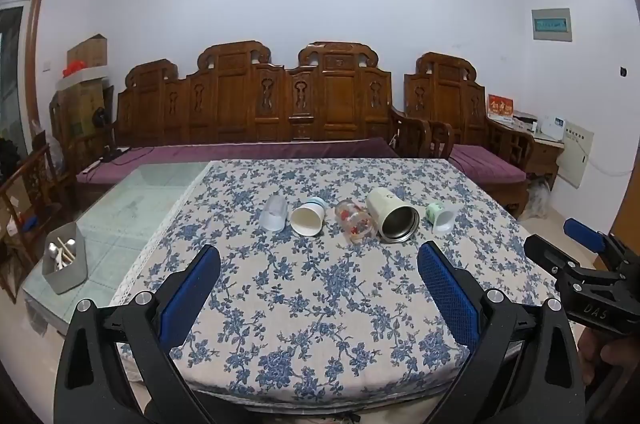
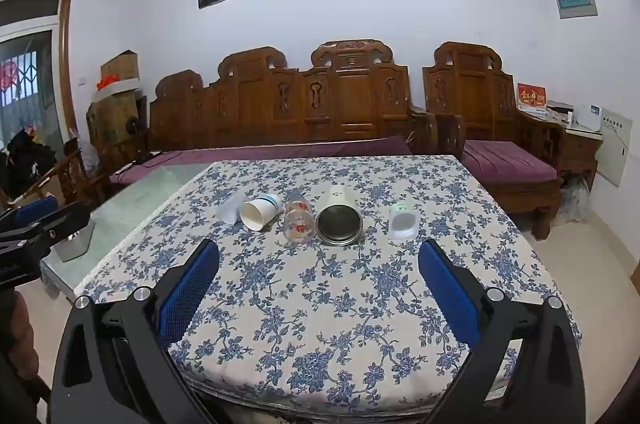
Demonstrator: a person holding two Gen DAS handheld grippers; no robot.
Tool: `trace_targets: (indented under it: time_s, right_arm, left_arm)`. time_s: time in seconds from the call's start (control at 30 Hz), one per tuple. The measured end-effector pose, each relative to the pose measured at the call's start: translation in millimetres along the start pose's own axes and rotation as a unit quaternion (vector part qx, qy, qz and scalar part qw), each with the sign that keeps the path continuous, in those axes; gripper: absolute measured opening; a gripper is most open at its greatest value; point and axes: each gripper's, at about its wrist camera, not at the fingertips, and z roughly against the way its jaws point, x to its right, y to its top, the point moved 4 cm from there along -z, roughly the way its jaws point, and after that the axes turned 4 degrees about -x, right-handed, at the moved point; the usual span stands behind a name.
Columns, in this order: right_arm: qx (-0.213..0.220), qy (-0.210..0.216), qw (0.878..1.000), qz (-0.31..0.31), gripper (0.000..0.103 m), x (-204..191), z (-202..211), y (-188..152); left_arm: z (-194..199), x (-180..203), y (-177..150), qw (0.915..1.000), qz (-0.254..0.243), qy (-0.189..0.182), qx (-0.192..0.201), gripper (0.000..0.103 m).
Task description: Flip cup upside down
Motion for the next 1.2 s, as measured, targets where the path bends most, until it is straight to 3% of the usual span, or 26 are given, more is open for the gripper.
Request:
trace_targets:
  time_s: [1.2]
  right_arm:
    - [0.002, -0.001, 1.000, 0.000, 0.100, 2.9, 0.8, 0.8]
  left_arm:
    - [3.7, -4.4, 1.4, 1.0000, 0.003, 0.001, -0.002, 0.095]
